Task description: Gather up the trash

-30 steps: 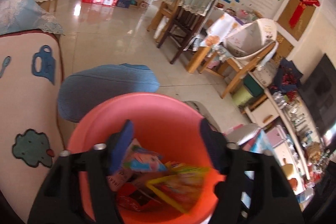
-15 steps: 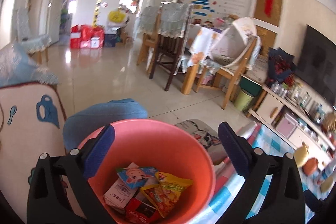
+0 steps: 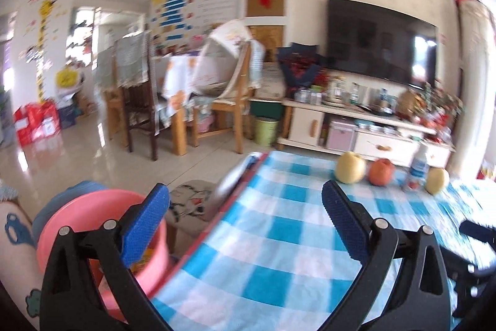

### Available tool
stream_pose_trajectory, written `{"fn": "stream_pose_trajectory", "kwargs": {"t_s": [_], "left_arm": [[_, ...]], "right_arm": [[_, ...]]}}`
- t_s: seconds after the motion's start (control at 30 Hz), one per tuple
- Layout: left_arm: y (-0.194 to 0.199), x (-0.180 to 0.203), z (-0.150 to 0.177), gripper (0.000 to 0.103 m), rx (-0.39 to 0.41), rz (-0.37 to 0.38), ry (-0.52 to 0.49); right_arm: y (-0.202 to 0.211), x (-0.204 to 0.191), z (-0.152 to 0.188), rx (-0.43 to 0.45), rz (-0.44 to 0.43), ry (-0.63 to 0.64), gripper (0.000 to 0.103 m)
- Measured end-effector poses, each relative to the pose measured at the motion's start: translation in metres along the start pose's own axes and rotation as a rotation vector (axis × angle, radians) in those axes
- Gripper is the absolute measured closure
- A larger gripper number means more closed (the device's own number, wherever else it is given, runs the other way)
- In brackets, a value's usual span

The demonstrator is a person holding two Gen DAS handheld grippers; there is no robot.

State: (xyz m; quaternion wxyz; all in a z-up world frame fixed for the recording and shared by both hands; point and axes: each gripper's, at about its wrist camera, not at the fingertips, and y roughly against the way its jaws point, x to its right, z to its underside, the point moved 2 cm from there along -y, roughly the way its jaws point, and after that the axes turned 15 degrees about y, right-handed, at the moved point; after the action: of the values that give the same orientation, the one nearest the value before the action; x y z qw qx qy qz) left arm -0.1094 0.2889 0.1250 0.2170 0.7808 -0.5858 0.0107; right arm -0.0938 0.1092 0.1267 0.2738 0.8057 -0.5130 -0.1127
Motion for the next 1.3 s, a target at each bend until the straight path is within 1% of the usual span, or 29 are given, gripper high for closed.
{"fn": "stream_pose_trajectory", "kwargs": {"t_s": [0.07,0.17,0.23,0.37,0.47,0.6,0.67,0.87,1.1,1.3], "left_arm": [[0.010,0.024,0.010,0.004,-0.015,0.049,-0.055],[0.027,0.053,0.025,0.004,-0.065,0.103,-0.088],[0.037,0.065,0.031,0.004,-0.099,0.138,-0.090],[0.058,0.082,0.039,0.004,-0.151,0.174,-0.087],[0.073,0.094,0.039,0.004,-0.164,0.211,-0.074],[0.102,0.110,0.035,0.004,-0.139,0.250,-0.083],[0.115,0.118,0.031,0.004,-0.123,0.250,-0.092],[0.152,0.130,0.010,0.004,-0.070,0.289,-0.081],[0.188,0.139,-0.003,0.004,0.013,0.260,-0.100],[0.206,0.147,-0.008,0.004,0.049,0.255,-0.120]], "right_arm": [[0.014,0.020,0.007,0.003,0.029,-0.032,0.012],[0.037,0.039,0.017,0.010,0.089,-0.049,0.011],[0.054,0.051,0.024,0.020,0.129,-0.060,0.011],[0.090,0.071,0.032,0.052,0.196,-0.079,0.011],[0.119,0.081,0.035,0.093,0.252,-0.088,0.009],[0.151,0.089,0.040,0.135,0.308,-0.101,0.008],[0.162,0.093,0.043,0.142,0.322,-0.105,0.008],[0.198,0.097,0.046,0.178,0.374,-0.111,0.008],[0.237,0.098,0.043,0.232,0.413,-0.115,0.007],[0.263,0.095,0.042,0.271,0.443,-0.110,0.007]]}}
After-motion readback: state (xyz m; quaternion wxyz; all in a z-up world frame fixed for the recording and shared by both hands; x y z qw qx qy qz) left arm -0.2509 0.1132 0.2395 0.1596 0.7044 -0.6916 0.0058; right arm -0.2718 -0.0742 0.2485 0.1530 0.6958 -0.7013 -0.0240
